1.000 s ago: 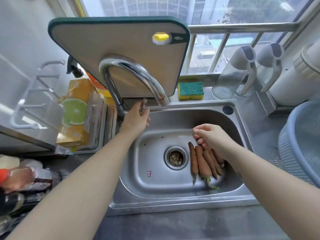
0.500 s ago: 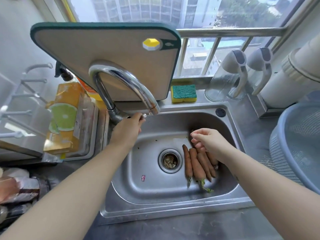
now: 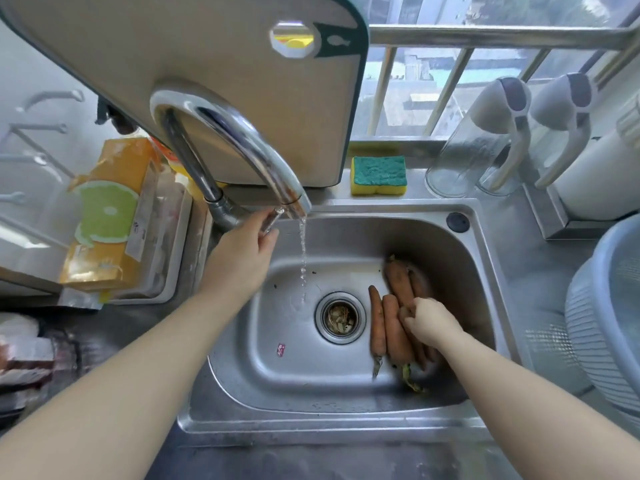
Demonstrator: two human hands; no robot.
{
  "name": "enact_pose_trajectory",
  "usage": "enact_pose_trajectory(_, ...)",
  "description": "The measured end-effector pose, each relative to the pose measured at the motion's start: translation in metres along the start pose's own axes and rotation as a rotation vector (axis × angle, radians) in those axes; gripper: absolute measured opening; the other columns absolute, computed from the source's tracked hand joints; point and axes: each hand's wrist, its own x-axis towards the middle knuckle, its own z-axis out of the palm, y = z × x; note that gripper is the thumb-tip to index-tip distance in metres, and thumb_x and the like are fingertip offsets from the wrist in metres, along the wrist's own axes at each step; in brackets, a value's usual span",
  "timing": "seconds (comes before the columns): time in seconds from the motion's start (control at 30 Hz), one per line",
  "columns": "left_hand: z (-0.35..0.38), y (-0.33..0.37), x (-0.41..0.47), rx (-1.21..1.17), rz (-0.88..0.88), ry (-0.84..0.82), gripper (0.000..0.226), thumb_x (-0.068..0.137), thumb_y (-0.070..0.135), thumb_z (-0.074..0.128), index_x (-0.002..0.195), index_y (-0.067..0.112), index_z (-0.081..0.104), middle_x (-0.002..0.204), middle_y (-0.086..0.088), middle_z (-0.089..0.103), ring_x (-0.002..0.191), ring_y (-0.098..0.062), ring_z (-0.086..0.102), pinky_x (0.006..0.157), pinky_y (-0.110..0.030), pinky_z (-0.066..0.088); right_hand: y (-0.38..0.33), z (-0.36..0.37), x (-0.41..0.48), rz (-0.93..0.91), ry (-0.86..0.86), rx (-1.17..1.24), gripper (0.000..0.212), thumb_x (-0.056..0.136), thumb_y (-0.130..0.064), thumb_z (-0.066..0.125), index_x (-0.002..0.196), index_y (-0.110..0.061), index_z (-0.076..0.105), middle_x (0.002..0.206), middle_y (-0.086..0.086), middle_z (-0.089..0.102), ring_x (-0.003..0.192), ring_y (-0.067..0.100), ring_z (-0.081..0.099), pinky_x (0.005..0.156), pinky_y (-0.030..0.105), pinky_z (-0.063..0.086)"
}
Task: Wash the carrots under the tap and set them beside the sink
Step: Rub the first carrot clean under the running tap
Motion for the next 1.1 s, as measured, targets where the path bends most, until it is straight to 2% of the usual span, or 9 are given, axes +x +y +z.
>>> enact_pose_trajectory(0.17, 0.004, 0.006, 0.01, 0.153, 0.056, 0.035, 0.028, 0.099, 0.029, 0.041, 0.112, 0.008, 0.054, 0.09, -0.011, 0.056, 0.088, -0.035, 0.057, 0.064, -0.032, 0.029, -0.002, 0.02, 0.012, 0.03, 0.073, -0.121, 0.035, 0.092, -0.032, 0.054, 0.119, -0.01, 0.05, 0.121, 0.01, 0.055, 0.11, 0.03, 0.056, 0.078, 0.036, 0.047)
enact_pose_trajectory(0.4, 0.001, 0.008, 0.009, 0.317, 0.16, -0.013, 0.031, 0.101, 0.028, 0.037, 0.117, 0.007, 0.053, 0.105, -0.013, 0.062, 0.092, -0.034, 0.058, 0.062, -0.032, 0.027, -0.008, 0.006, 0.002, -0.024, 0.175, -0.211, 0.027, 0.092, -0.031, 0.056, 0.107, -0.01, 0.052, 0.109, 0.01, 0.065, 0.102, 0.03, 0.06, 0.068, 0.031, 0.041)
enact_pose_trajectory(0.5, 0.0, 0.006, 0.007, 0.341, 0.199, -0.054, 0.028, 0.101, 0.025, 0.037, 0.118, 0.009, 0.052, 0.111, -0.009, 0.061, 0.096, -0.031, 0.058, 0.063, -0.031, 0.027, -0.016, -0.014, -0.007, -0.101, 0.262, -0.146, 0.026, 0.089, -0.032, 0.059, 0.103, -0.011, 0.054, 0.104, 0.009, 0.066, 0.097, 0.03, 0.061, 0.07, 0.033, 0.046)
enact_pose_trajectory(0.63, 0.0, 0.002, 0.01, 0.345, 0.221, -0.084, 0.026, 0.102, 0.027, 0.036, 0.116, 0.012, 0.051, 0.11, -0.006, 0.061, 0.095, -0.028, 0.058, 0.063, -0.03, 0.028, -0.032, -0.037, -0.016, -0.139, 0.265, 0.036, 0.022, 0.088, -0.028, 0.061, 0.106, -0.014, 0.057, 0.103, 0.002, 0.065, 0.097, 0.026, 0.06, 0.075, 0.034, 0.048)
enact_pose_trajectory(0.7, -0.003, 0.0, 0.012, 0.324, 0.188, -0.078, 0.029, 0.101, 0.029, 0.036, 0.123, 0.013, 0.048, 0.111, -0.008, 0.062, 0.094, -0.03, 0.06, 0.063, -0.034, 0.035, -0.041, -0.042, -0.023, -0.155, 0.247, 0.128, 0.019, 0.088, -0.025, 0.063, 0.105, -0.016, 0.058, 0.101, -0.003, 0.065, 0.097, 0.022, 0.06, 0.075, 0.03, 0.045)
enact_pose_trajectory(0.8, -0.009, -0.004, -0.003, 0.171, 0.061, -0.005, 0.042, 0.099, 0.028, 0.042, 0.14, 0.021, 0.036, 0.114, -0.007, 0.063, 0.098, -0.032, 0.06, 0.073, -0.037, 0.044, -0.053, -0.045, -0.033, -0.195, 0.222, 0.235, 0.023, 0.084, -0.024, 0.067, 0.105, -0.016, 0.06, 0.094, -0.008, 0.063, 0.093, 0.014, 0.059, 0.076, 0.025, 0.04)
enact_pose_trajectory(0.9, -0.002, -0.005, -0.032, -0.047, -0.09, 0.059, 0.033, 0.097, 0.02, 0.045, 0.13, 0.021, 0.048, 0.108, -0.004, 0.063, 0.094, -0.022, 0.058, 0.072, -0.029, 0.038, -0.071, -0.05, -0.046, -0.259, 0.184, 0.356, 0.022, 0.082, -0.023, 0.07, 0.101, -0.018, 0.06, 0.094, -0.006, 0.062, 0.085, 0.009, 0.054, 0.074, 0.02, 0.036)
enact_pose_trajectory(1.0, 0.019, -0.006, -0.042, -0.23, -0.292, -0.187, 0.026, 0.097, 0.018, 0.045, 0.119, 0.018, 0.058, 0.107, -0.003, 0.066, 0.091, -0.015, 0.056, 0.077, -0.025, 0.04, -0.093, -0.053, -0.059, -0.314, 0.102, 0.559, 0.019, 0.08, -0.021, 0.072, 0.096, -0.018, 0.062, 0.091, -0.003, 0.067, 0.084, 0.012, 0.062, 0.077, 0.025, 0.049)
enact_pose_trajectory(1.1, 0.029, 0.01, -0.048, -0.391, -0.328, -0.463, 0.025, 0.1, 0.028, 0.037, 0.114, 0.024, 0.058, 0.107, 0.001, 0.064, 0.097, -0.017, 0.057, 0.09, -0.032, 0.044, -0.112, -0.052, -0.067, -0.367, -0.007, 0.705, 0.023, 0.08, -0.02, 0.072, 0.101, -0.014, 0.065, 0.091, 0.002, 0.07, 0.086, 0.016, 0.068, 0.08, 0.034, 0.057)
